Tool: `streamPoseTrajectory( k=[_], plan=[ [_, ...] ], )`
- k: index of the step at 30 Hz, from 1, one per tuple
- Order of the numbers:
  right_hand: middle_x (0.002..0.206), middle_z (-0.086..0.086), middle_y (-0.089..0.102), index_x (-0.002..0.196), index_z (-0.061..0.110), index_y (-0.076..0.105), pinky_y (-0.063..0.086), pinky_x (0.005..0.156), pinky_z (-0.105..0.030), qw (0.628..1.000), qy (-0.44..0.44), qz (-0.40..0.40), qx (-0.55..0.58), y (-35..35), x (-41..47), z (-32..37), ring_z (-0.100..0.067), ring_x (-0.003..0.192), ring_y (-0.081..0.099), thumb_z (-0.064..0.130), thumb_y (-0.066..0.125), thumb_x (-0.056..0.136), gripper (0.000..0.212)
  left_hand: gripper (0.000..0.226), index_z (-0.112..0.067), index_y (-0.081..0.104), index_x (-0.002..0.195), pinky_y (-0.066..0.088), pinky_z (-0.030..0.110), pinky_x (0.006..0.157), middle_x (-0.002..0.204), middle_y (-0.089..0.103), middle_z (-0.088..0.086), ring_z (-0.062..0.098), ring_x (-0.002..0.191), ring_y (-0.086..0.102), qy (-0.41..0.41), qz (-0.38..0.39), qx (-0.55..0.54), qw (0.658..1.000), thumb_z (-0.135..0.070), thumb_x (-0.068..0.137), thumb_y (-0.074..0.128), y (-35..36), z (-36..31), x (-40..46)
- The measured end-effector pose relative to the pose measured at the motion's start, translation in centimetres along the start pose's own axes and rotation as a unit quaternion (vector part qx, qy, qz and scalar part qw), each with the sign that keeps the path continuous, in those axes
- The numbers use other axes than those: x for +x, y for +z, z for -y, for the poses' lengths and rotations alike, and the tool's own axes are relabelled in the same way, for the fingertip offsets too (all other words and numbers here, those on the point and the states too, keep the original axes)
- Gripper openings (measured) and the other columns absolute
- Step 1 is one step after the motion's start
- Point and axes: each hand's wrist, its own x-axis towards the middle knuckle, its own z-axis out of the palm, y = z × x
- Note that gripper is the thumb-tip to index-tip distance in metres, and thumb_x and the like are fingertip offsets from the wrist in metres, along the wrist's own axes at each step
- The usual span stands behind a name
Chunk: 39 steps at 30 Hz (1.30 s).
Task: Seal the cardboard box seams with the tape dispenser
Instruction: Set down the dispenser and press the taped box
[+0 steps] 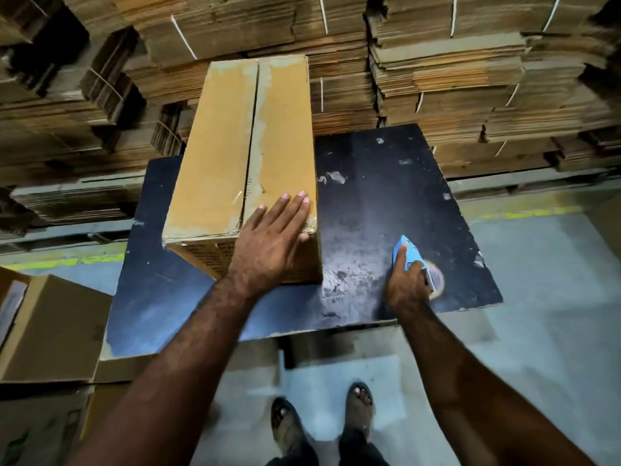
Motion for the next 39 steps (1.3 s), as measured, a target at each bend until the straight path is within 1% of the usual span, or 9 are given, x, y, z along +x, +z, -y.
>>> streamPoseTrajectory(
  k=[2, 7, 11, 14, 18, 27, 30, 34, 39],
  plan=[
    [0.146, -0.025, 0.035, 0.151, 0.014, 0.026, 0.03, 0.109, -0.053, 0.998, -0.044, -0.017, -0.037, 0.3, -0.3, 0.5, -0.042, 0.131, 0.035, 0.058, 0.008, 0.094, 0.074, 0.06, -0.02, 0.02, 0.159, 0.024, 0.046, 0.12, 0.166, 0.015, -0.005, 0.018, 0.152, 0.019, -0.001, -0.002, 0.001, 1.0, -0.044, 0.104, 0.018, 0.0, 0.0, 0.0],
    [0.15, -0.019, 0.038, 0.157, 0.021, 0.003, 0.036, 0.11, -0.043, 0.998, -0.031, 0.049, -0.035, -2.9, -1.1, 1.6, -0.037, 0.135, 0.041, 0.032, 0.053, 0.09, 0.085, 0.061, -0.018, 0.02, 0.159, 0.021, 0.053, 0.12, 0.167, 0.015, -0.001, 0.019, 0.153, 0.016, 0.004, -0.016, -0.02, 1.0, -0.045, 0.104, 0.017, -0.4, -0.2, -0.8],
    [0.127, -0.021, 0.058, 0.152, 0.023, 0.027, 0.049, 0.09, -0.046, 0.992, -0.107, -0.064, 0.019, -7.9, -4.1, 4.6, -0.04, 0.115, 0.055, 0.036, 0.058, 0.09, 0.071, 0.054, -0.014, 0.033, 0.155, 0.016, 0.049, 0.122, 0.164, 0.027, 0.002, 0.016, 0.152, 0.02, -0.048, -0.144, -0.118, 0.981, -0.037, 0.105, 0.035, -1.4, 0.2, -5.4],
    [0.118, -0.01, 0.066, 0.138, 0.017, 0.049, 0.047, 0.086, -0.04, 0.927, -0.279, -0.19, 0.165, -10.1, -6.7, 9.1, -0.033, 0.11, 0.058, 0.027, 0.065, 0.089, 0.052, 0.043, -0.008, 0.051, 0.141, 0.029, 0.044, 0.117, 0.147, 0.05, 0.009, 0.024, 0.14, 0.042, -0.205, -0.283, -0.206, 0.914, -0.026, 0.103, 0.046, -2.1, 2.5, -8.9],
    [0.131, -0.004, 0.06, 0.139, 0.016, 0.051, 0.037, 0.1, -0.028, 0.865, -0.453, -0.136, 0.168, -9.9, -10.4, 18.4, -0.023, 0.123, 0.051, 0.032, 0.062, 0.094, 0.049, 0.034, -0.01, 0.061, 0.125, 0.047, 0.043, 0.097, 0.12, 0.062, 0.003, 0.015, 0.113, 0.056, -0.387, -0.382, -0.327, 0.773, -0.027, 0.104, 0.041, -2.4, 6.4, -10.7],
    [0.155, -0.011, 0.038, 0.149, 0.008, 0.037, 0.027, 0.114, -0.039, 0.843, -0.517, -0.098, -0.111, -3.0, -10.2, 30.0, -0.025, 0.144, 0.032, 0.045, 0.026, 0.104, 0.06, 0.054, -0.018, 0.052, 0.144, 0.033, 0.034, 0.118, 0.15, 0.05, 0.003, 0.009, 0.136, 0.047, -0.391, -0.233, -0.683, 0.572, -0.049, 0.105, 0.032, -1.3, 9.9, -9.4],
    [0.155, -0.014, 0.036, 0.15, 0.005, 0.036, 0.029, 0.115, -0.041, 0.844, -0.501, -0.118, -0.149, -1.8, -10.2, 30.0, -0.026, 0.144, 0.033, 0.048, 0.012, 0.101, 0.069, 0.07, -0.038, 0.041, 0.15, 0.024, 0.029, 0.119, 0.159, 0.035, -0.007, 0.004, 0.143, 0.031, -0.382, -0.193, -0.708, 0.561, -0.075, 0.094, 0.022, -0.5, 9.0, -9.4],
    [0.158, -0.016, 0.029, 0.153, 0.003, 0.027, 0.021, 0.118, -0.039, 0.828, -0.508, -0.134, -0.194, -1.1, -9.9, 30.0, -0.027, 0.147, 0.027, 0.041, 0.021, 0.103, 0.063, 0.056, -0.034, 0.027, 0.155, 0.022, 0.022, 0.115, 0.157, 0.03, -0.013, 0.003, 0.145, 0.025, -0.363, -0.184, -0.732, 0.547, -0.05, 0.105, 0.007, 1.2, 9.6, -8.5],
    [0.162, -0.015, 0.017, 0.155, 0.004, 0.018, 0.02, 0.12, -0.042, 0.815, -0.537, -0.078, -0.202, -2.2, -9.4, 29.8, -0.025, 0.15, 0.016, 0.049, 0.031, 0.101, 0.072, 0.062, -0.04, 0.019, 0.157, 0.009, 0.043, 0.125, 0.165, 0.019, -0.008, 0.01, 0.151, 0.015, -0.347, -0.121, -0.68, 0.634, -0.062, 0.1, 0.006, 2.7, 12.1, -8.9]
  ],
)
